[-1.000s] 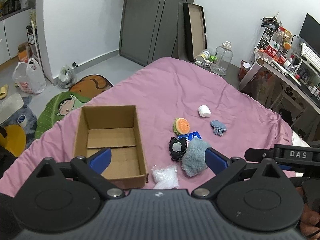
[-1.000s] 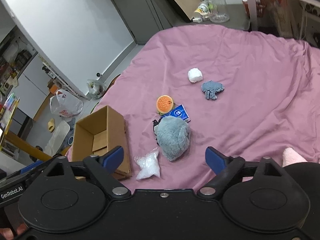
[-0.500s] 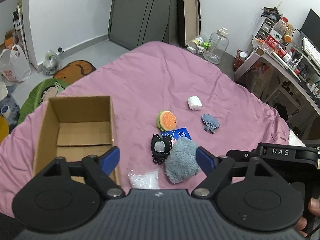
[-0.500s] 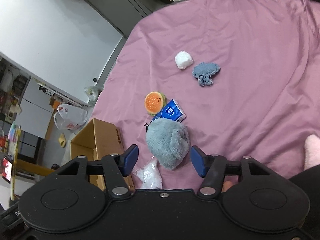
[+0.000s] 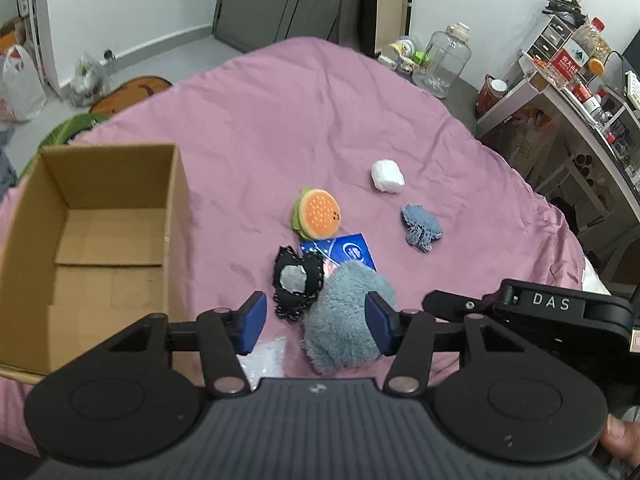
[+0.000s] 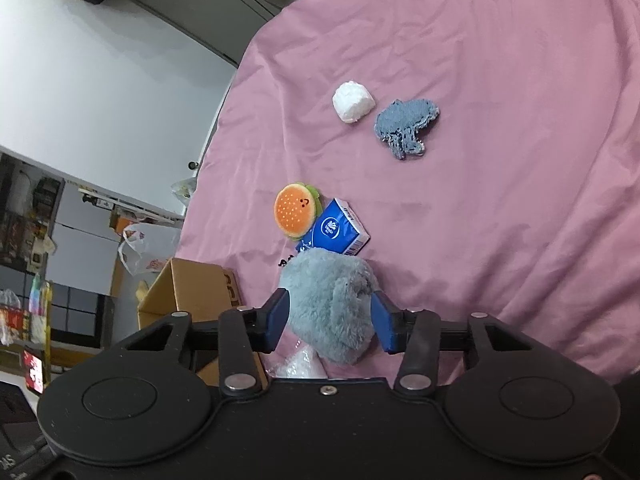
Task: Organize soft objects
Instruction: 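Move the left gripper down onto the grey fluffy plush ball, then close the left gripper on the grey fluffy plush ball and lift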
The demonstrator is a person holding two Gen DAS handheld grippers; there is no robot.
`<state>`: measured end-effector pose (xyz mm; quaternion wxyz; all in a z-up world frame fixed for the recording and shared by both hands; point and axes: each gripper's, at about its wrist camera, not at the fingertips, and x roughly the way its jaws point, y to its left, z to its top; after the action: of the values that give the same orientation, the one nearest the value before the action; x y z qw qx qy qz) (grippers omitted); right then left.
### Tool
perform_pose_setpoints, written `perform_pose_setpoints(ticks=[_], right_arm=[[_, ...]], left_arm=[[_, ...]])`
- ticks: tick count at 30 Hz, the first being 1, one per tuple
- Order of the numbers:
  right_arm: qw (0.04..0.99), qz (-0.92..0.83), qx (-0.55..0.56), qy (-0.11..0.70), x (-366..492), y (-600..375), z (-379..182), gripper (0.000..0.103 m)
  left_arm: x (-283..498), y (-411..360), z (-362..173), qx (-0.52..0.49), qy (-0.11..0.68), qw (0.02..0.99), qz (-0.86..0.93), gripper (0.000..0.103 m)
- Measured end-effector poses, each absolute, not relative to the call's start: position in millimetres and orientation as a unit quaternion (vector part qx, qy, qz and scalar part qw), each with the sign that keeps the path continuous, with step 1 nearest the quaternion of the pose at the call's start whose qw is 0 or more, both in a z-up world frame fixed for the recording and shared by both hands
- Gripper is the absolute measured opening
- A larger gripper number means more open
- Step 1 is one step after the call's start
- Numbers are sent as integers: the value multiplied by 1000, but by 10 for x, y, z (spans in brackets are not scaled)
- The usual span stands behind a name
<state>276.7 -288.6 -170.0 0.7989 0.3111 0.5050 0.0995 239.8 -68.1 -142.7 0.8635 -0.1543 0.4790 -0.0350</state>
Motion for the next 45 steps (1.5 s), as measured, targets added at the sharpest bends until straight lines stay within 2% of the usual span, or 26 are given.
perform_pose_setpoints(ticks=[9, 21, 23, 27, 31, 40, 45], right_arm=[[787, 97, 343, 504, 2928, -2892, -1916, 46], [752, 93, 373, 535, 3056, -2864, -2186, 46], [747, 94, 383, 536, 3061, -2882, -2214, 37], [738, 107, 395, 536, 3056, -2871, -2240, 26], [728, 123, 406, 538, 3038, -2855, -2227, 20], [734, 151, 404, 524, 2908, -2766, -2048, 11], [744, 133, 393, 524, 2871, -2775, -2032, 11]], left_arm=[[2619, -708, -1766, -199, 495, 845, -32, 47], [2735, -634, -2042, -250, 501, 828, -29, 47], [2743, -616, -2080, -265, 498, 825, -31, 41], [2733, -591, -2133, -304, 496, 812, -46, 17], [2702, -597, -2057, -306, 488, 816, -46, 10], [2608, -550, -1875, -308, 475, 823, -47, 10], [2668, -503, -1963, -299, 486, 821, -24, 18]])
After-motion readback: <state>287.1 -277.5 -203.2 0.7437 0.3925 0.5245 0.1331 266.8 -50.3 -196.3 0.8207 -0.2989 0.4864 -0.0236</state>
